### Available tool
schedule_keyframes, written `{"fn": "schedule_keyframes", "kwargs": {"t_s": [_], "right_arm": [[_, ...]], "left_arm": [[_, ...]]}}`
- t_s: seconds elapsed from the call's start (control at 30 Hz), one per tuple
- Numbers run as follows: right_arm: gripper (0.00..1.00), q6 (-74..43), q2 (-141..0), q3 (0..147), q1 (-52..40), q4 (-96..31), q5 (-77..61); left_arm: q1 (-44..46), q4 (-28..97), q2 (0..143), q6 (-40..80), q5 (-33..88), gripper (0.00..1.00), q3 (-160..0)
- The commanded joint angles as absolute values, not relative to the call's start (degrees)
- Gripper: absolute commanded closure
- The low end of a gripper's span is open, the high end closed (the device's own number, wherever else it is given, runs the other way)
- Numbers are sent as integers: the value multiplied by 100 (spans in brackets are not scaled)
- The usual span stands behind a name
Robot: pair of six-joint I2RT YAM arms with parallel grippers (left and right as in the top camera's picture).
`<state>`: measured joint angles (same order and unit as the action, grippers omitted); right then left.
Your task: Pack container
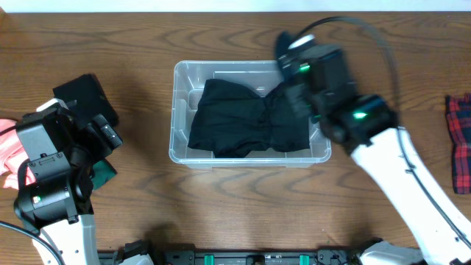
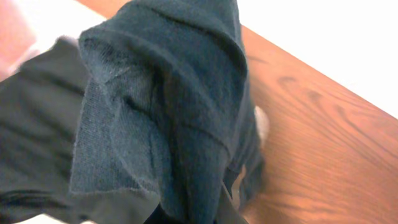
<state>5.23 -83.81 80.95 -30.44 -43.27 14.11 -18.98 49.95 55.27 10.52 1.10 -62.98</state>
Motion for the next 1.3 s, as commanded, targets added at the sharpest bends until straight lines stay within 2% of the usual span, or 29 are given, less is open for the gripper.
{"fn": "schedule_keyframes", "kwargs": {"t_s": [0.0,0.43,0.9,1.07,1.1,1.17,1.23,1.27], "right_arm": [[99,303,-8792,8119,-3485,-4351,1496],[99,27,-9760,8114,-4705,-4456,1306],[99,54,-9767,8040,-4989,-4123,674],[99,567,-9767,8040,-5201,-4134,362],[89,567,-9767,8040,-5223,-4134,362],[53,565,-9767,8040,-5238,-4141,362],[32,565,-9767,8040,-5238,-4145,362],[27,565,-9767,8040,-5238,-4145,362]], "left_arm": [[-1916,5013,5535,1066,102,2,-6399],[-1916,5011,5535,1066,102,2,-6399],[-1918,5013,5535,1066,102,2,-6399],[-1916,5011,5535,1066,102,2,-6399],[-1916,5013,5535,1066,102,2,-6399],[-1916,5013,5535,1066,102,2,-6399],[-1916,5011,5535,1066,102,2,-6399],[-1916,5011,5535,1066,102,2,-6399]]}}
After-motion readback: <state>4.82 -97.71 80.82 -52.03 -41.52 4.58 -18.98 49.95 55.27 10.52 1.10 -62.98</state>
